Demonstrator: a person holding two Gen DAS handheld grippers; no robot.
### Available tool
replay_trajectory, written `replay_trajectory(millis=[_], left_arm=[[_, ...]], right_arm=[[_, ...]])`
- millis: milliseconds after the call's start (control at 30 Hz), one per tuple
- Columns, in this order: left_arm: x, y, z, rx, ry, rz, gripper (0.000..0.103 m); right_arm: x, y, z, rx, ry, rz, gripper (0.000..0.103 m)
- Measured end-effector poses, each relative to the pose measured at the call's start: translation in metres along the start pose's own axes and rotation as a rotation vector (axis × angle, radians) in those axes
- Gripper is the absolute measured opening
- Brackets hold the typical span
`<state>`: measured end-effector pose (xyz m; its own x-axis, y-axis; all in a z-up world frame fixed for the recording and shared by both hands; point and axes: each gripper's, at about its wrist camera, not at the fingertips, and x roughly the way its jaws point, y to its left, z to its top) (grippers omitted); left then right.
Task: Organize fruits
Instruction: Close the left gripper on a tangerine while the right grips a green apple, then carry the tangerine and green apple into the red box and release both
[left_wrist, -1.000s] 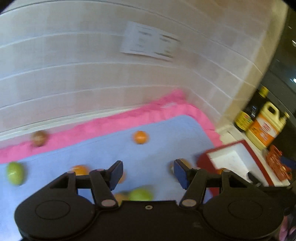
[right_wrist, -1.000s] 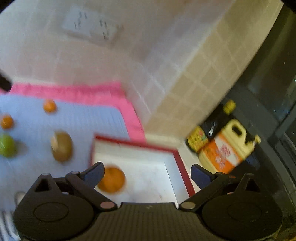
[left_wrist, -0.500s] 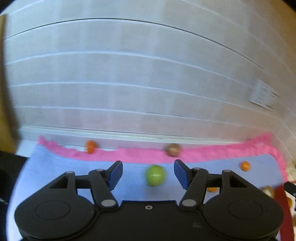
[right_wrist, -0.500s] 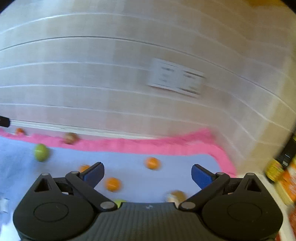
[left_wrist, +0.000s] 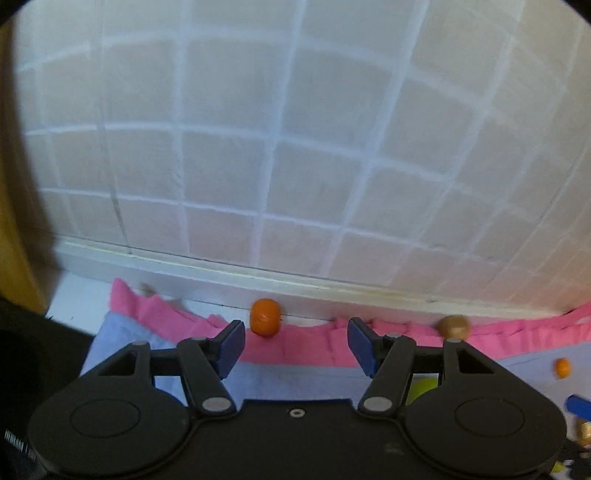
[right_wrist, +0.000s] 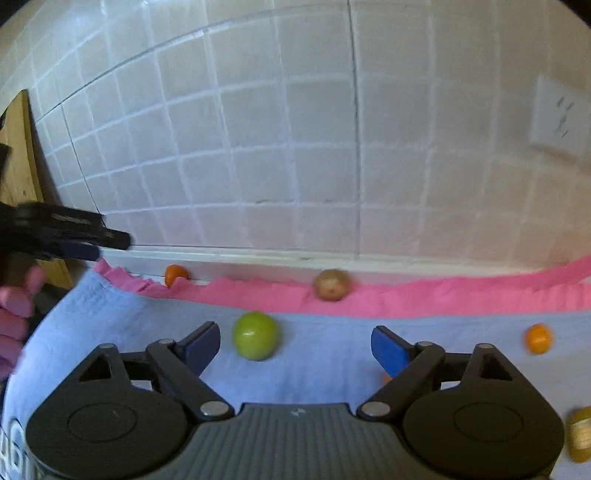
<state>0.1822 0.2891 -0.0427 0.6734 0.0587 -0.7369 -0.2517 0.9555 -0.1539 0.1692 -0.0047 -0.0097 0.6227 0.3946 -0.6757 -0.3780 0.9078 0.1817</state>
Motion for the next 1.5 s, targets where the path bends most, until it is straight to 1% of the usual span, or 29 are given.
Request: replay_trajectory(millis=[100, 133, 167, 200, 233, 333, 433, 500, 567, 633, 667, 700, 767, 833, 900, 933, 1000, 1100, 1333, 1500], left_arm=[[0.044, -0.006, -0.001, 0.059, 0.046, 0.082, 0.072], [0.058, -0.006, -0.002, 0.069, 0.062, 0.096, 0.069], [0.069, -0.005, -0.002, 0.071, 0.08, 0.101, 0.067], [0.08, -0.003, -0.001, 0.061, 0.104, 0.099, 0.061], [0.09, 0.001, -0.001, 0.042, 0.127, 0.088, 0.059], [0.107, 0.009, 0.0, -0.017, 0.154, 0.061, 0.058], [0.116, 0.007, -0.002, -0.015, 0.161, 0.076, 0.057], [0.12, 0.005, -0.003, -0.008, 0.171, 0.091, 0.053], [0.121, 0.003, -0.003, -0.002, 0.174, 0.108, 0.047], [0.12, 0.003, -0.005, -0.003, 0.171, 0.119, 0.041], [0.12, 0.004, -0.005, -0.007, 0.17, 0.12, 0.039], [0.118, 0.004, -0.006, -0.011, 0.17, 0.118, 0.039], [0.116, 0.003, -0.007, -0.015, 0.169, 0.116, 0.039], [0.113, 0.003, -0.009, -0.01, 0.166, 0.12, 0.039], [0.11, 0.002, -0.011, -0.005, 0.164, 0.125, 0.038], [0.108, 0.001, -0.012, -0.003, 0.163, 0.127, 0.038], [0.118, 0.002, -0.003, -0.002, 0.16, 0.128, 0.038], [0.107, 0.0, -0.005, 0.005, 0.126, 0.124, 0.038], [0.062, -0.006, -0.013, 0.008, 0.062, 0.114, 0.038], [0.014, -0.024, -0.021, 0.05, 0.001, 0.083, 0.038]], right_arm=[[0.026, -0.006, 0.001, 0.019, 0.012, 0.012, 0.091], [0.035, -0.008, 0.001, 0.033, 0.016, 0.019, 0.091], [0.044, -0.011, 0.001, 0.048, 0.024, 0.026, 0.091], [0.052, -0.013, 0.0, 0.061, 0.035, 0.036, 0.091], [0.06, -0.014, -0.001, 0.069, 0.045, 0.049, 0.091], [0.083, -0.014, -0.006, 0.077, 0.078, 0.082, 0.091], [0.104, -0.005, -0.011, 0.057, 0.102, 0.102, 0.091], [0.114, 0.001, -0.013, 0.044, 0.117, 0.109, 0.091], [0.122, 0.005, -0.015, 0.036, 0.127, 0.104, 0.09], [0.132, 0.009, -0.016, 0.034, 0.14, 0.103, 0.086], [0.136, 0.009, -0.017, 0.035, 0.148, 0.109, 0.082], [0.139, 0.01, -0.017, 0.037, 0.153, 0.114, 0.077], [0.143, 0.013, -0.017, 0.032, 0.152, 0.116, 0.07], [0.145, 0.016, -0.018, 0.013, 0.149, 0.101, 0.066], [0.146, 0.016, -0.017, 0.002, 0.14, 0.113, 0.053], [0.145, 0.016, -0.016, 0.004, 0.138, 0.124, 0.053], [0.144, 0.016, -0.016, 0.007, 0.137, 0.127, 0.053], [0.14, 0.012, -0.016, 0.028, 0.134, 0.142, 0.053], [0.107, -0.003, -0.015, 0.067, 0.097, 0.138, 0.053], [0.064, -0.019, -0.012, 0.124, 0.035, 0.14, 0.053]])
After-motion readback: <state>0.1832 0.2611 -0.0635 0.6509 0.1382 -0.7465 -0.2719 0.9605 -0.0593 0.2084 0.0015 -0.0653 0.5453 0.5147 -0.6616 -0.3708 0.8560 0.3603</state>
